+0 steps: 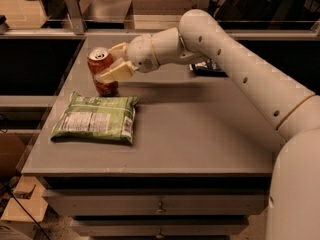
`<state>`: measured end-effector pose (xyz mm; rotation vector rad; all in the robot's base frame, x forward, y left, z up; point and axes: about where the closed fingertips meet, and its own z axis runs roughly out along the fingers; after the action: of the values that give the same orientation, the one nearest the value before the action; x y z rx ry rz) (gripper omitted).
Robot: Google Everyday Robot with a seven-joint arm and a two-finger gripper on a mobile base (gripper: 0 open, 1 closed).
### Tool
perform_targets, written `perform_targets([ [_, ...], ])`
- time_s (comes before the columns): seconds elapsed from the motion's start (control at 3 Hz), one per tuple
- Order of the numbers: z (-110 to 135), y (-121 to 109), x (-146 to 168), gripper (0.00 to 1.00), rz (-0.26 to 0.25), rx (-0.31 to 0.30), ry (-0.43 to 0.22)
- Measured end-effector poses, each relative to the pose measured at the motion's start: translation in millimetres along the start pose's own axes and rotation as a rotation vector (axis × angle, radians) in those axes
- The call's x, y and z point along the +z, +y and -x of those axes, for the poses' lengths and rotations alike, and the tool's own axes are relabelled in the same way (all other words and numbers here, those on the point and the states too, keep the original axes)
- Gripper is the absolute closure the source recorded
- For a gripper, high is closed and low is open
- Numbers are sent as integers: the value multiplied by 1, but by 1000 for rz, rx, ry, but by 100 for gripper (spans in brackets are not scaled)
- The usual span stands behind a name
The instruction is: Move coke can near green jalapeno chip bag
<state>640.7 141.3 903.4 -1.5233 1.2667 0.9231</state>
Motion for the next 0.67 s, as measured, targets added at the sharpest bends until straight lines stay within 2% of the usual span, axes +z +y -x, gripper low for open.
perform_targets([
  [0.33,-11,13,1,13,23,-24,8],
  [0.67,-10,14,4,0,27,-24,7],
])
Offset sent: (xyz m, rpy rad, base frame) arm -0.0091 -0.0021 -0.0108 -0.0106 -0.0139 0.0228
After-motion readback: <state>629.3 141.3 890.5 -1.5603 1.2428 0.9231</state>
